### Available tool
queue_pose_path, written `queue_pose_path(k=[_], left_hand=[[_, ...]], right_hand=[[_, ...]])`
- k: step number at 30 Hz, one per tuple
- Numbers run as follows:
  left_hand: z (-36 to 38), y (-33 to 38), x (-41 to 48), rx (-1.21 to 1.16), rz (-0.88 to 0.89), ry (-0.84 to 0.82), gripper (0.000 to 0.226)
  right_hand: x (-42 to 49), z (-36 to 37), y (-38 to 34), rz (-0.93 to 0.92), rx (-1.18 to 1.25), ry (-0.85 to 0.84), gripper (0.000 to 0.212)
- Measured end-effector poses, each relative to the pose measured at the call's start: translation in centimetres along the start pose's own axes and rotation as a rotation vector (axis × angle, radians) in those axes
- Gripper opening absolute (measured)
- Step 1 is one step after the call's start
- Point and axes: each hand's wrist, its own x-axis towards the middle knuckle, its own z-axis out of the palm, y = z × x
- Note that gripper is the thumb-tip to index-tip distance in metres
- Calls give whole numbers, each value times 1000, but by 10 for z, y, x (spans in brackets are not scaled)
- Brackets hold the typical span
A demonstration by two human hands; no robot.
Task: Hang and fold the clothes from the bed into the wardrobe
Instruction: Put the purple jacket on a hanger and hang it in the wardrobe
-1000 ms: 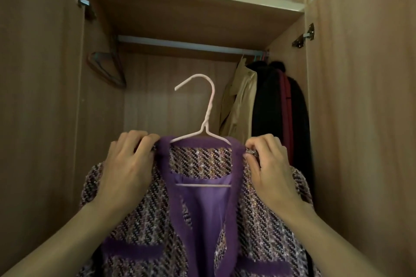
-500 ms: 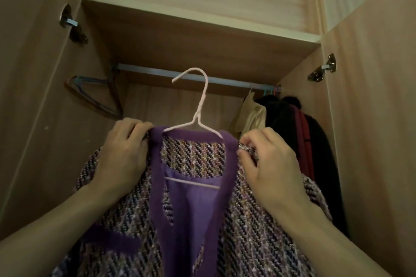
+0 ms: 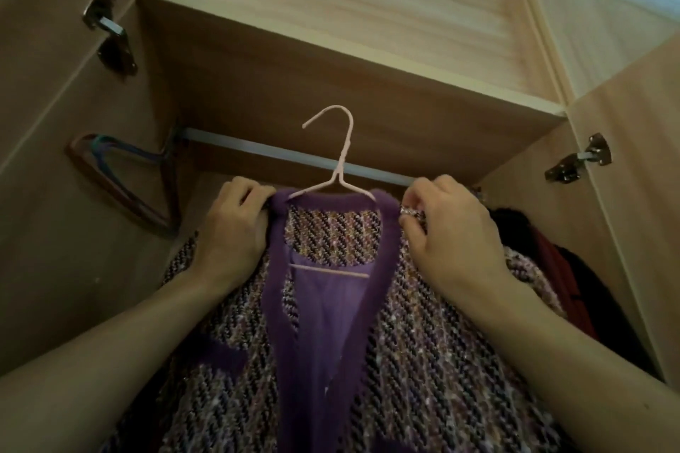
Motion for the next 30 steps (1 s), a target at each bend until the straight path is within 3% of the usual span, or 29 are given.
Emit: queue_pose_path(k=[5, 15, 30], left_hand=[[29, -49, 27, -19, 27, 50, 18], [101, -107, 28, -4, 48, 21, 18], [197, -130, 74, 35, 13, -11, 18]], right_hand=[[44, 40, -16, -17, -45, 80, 13], [67, 128, -5, -10, -50, 57, 12], [113, 208, 51, 8, -62, 100, 11]])
